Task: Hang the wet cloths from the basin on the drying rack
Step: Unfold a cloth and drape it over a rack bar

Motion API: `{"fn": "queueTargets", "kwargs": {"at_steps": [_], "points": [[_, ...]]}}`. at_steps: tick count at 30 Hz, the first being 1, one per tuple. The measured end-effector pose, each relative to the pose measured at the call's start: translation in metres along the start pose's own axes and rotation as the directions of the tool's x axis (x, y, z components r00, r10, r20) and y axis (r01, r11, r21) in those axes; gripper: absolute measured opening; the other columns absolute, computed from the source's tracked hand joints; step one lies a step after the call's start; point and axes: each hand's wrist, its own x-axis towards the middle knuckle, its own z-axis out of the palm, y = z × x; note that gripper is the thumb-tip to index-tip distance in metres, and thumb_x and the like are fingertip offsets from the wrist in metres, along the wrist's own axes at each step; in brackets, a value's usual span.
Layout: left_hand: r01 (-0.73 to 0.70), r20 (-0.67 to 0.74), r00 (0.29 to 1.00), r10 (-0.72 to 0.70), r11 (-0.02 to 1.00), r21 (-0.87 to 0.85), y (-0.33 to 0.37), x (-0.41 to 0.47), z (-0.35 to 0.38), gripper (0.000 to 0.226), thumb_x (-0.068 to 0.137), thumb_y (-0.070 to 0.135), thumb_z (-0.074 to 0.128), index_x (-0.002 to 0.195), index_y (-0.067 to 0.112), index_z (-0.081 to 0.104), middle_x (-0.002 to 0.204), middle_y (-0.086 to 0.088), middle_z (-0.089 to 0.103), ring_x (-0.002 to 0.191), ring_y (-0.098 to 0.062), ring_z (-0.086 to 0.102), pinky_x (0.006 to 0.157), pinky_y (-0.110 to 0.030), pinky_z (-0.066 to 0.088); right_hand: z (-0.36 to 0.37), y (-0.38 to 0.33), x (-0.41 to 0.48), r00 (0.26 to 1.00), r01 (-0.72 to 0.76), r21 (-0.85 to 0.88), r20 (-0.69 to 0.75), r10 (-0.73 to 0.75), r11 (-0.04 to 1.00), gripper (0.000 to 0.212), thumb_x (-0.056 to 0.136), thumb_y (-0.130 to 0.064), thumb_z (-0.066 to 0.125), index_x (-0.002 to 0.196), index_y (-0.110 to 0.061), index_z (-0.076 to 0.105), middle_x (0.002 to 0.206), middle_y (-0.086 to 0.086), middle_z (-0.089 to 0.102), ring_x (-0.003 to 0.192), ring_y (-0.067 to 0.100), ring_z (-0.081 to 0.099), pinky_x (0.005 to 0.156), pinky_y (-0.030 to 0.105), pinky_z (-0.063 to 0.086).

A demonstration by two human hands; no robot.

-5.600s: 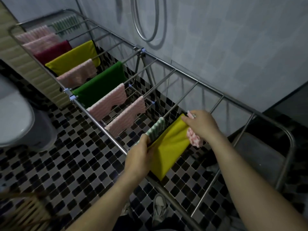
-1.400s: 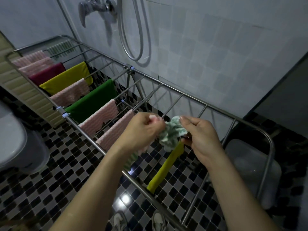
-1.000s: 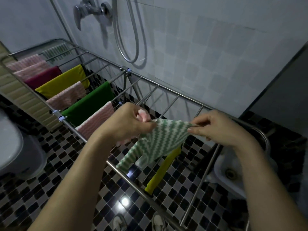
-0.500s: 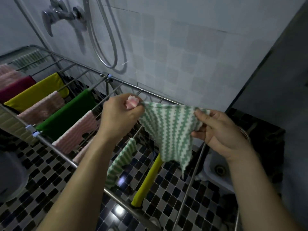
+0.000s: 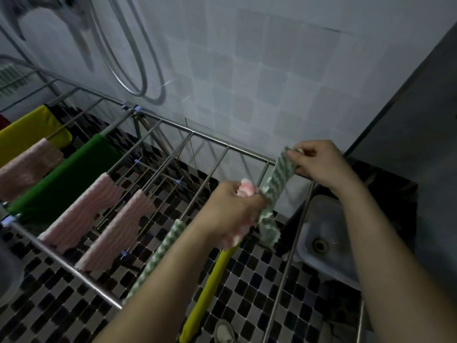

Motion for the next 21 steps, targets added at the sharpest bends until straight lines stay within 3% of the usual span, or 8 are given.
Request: {"fn": "queueTargets", "kwargs": {"at_steps": [5,8,12,15,16,18,21], "points": [[0.120,-0.250,0.962,-0.108,0.992,0.035,-0.039,0.024,-0.017,0.027,0.090,0.019,0.061,0.089,-0.008,0.060,0.068,-0.014,0.055,0.049,-0.019,0.045,0.045,-0.025,0.038,0.039,0.006,0.034,0.992,0.123,-0.362,0.058,-0.110,0.924,0.025,0.081,-0.027,0.075,0.062,-0.020,0.061,0.054,-0.005,0.050,0.057,0.011,0.047,0.056,0.027,0.035],[0.179,-0.346,0.925,-0.158,0.983,0.029,-0.058,0.034,-0.027,0.021,0.091,0.020,0.060,0.078,0.003,0.059,0.063,-0.010,0.054,0.046,-0.018,0.045,0.046,-0.025,0.040,0.069,0.005,0.044,0.987,0.148,-0.331,0.104,-0.120,0.932,0.011,0.080,-0.029,0.076,0.080,-0.018,0.072,0.072,-0.003,0.064,0.074,0.015,0.060,0.068,0.026,0.046],[0.181,-0.455,0.881,-0.127,0.980,0.078,-0.075,0.042,-0.035,0.017,0.087,0.024,0.060,0.079,0.009,0.061,0.066,-0.010,0.062,0.057,-0.025,0.053,0.057,-0.041,0.049,0.089,0.011,0.049,0.994,0.082,-0.204,0.087,-0.065,0.976,0.038,0.083,-0.022,0.072,0.120,-0.016,0.065,0.103,0.001,0.066,0.097,0.016,0.064,0.091,0.032,0.051],[0.136,-0.528,0.848,0.051,0.941,0.309,-0.076,0.039,-0.032,0.006,0.085,0.028,0.063,0.081,0.024,0.061,0.073,0.001,0.068,0.064,-0.020,0.064,0.061,-0.040,0.056,0.078,0.022,0.040,0.991,0.036,-0.263,-0.115,-0.069,0.964,0.021,0.086,-0.016,0.063,0.106,-0.013,0.069,0.099,0.007,0.070,0.093,0.025,0.066,0.087,0.039,0.054],[0.111,-0.509,0.852,0.127,0.904,0.412,-0.075,0.038,-0.030,0.008,0.086,0.030,0.062,0.080,0.025,0.061,0.071,0.003,0.067,0.064,-0.017,0.064,0.060,-0.038,0.057,0.071,0.028,0.034,0.980,-0.009,-0.314,-0.193,-0.055,0.949,0.014,0.086,-0.017,0.062,0.096,-0.011,0.071,0.094,0.010,0.072,0.089,0.029,0.067,0.082,0.039,0.054],[0.059,-0.383,0.903,0.195,0.826,0.560,-0.071,0.036,-0.024,0.019,0.089,0.036,0.061,0.074,0.024,0.059,0.066,0.004,0.064,0.059,-0.012,0.061,0.055,-0.033,0.054,0.064,0.035,0.021,0.969,-0.130,-0.406,-0.243,0.030,0.904,0.025,0.087,-0.025,0.062,0.080,-0.002,0.070,0.085,0.017,0.073,0.081,0.032,0.068,0.069,0.035,0.051],[0.060,-0.236,0.957,0.169,0.682,0.729,-0.066,0.036,-0.010,0.033,0.091,0.045,0.059,0.066,0.024,0.053,0.061,0.007,0.057,0.054,-0.011,0.055,0.053,-0.028,0.051,0.069,0.042,0.009,0.963,-0.270,-0.332,-0.082,0.257,0.904,0.040,0.088,-0.038,0.063,0.076,-0.001,0.072,0.069,0.013,0.070,0.061,0.025,0.065,0.060,0.031,0.050]]}}
